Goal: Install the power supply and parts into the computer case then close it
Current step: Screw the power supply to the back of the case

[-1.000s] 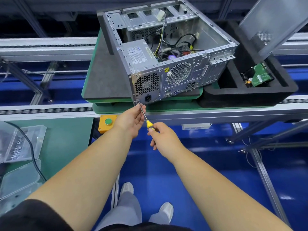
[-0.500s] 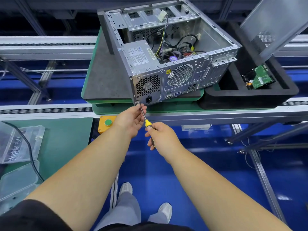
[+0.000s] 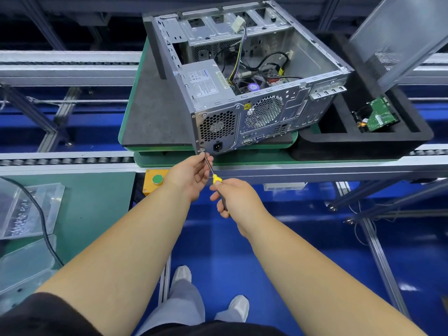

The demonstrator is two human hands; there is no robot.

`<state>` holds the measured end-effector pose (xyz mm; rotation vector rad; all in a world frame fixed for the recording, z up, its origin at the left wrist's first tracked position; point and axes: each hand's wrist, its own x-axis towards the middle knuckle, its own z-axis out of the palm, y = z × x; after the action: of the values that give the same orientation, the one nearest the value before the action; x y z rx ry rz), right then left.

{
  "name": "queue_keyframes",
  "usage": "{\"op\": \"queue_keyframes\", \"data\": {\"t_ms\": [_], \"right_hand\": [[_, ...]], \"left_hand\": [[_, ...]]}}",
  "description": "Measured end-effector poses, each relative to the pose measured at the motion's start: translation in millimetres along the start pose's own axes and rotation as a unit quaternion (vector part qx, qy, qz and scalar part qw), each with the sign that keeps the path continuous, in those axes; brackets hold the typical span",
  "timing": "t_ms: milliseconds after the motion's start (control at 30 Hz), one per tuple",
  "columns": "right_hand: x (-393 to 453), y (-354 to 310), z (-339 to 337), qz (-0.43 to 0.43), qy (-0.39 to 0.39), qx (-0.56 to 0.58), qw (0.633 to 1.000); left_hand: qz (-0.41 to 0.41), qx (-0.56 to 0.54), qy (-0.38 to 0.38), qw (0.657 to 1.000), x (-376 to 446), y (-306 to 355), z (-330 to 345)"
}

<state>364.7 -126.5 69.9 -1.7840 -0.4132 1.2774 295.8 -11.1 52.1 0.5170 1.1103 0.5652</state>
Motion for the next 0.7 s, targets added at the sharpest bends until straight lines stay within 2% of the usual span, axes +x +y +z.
{"op": "queue_keyframes", "data": {"t_ms": [133, 300, 467, 600, 700], "right_hand": [[0, 5, 1, -0.02, 0.014, 0.016, 1.0], [-2, 5, 6, 0.015, 0.034, 0.11, 0.993], [2, -4, 8, 0.085, 0.057, 0.086, 0.991], [6, -5, 8, 0.116, 0.048, 0.117, 0.985], [5, -1, 8, 0.103, 0.029, 0.159, 0.981]], "left_hand": [[-0.002, 0.005, -0.002, 1.0, 0, 0, 0], [-0.005, 0.008, -0.004, 1.0, -1, 2, 0], [-0.006, 0.012, -0.015, 1.0, -2, 0, -1], [-0.006, 0.018, -0.026, 0.999, -2, 0, -1], [-0.003, 0.016, -0.026, 1.0, -2, 1, -1]]}}
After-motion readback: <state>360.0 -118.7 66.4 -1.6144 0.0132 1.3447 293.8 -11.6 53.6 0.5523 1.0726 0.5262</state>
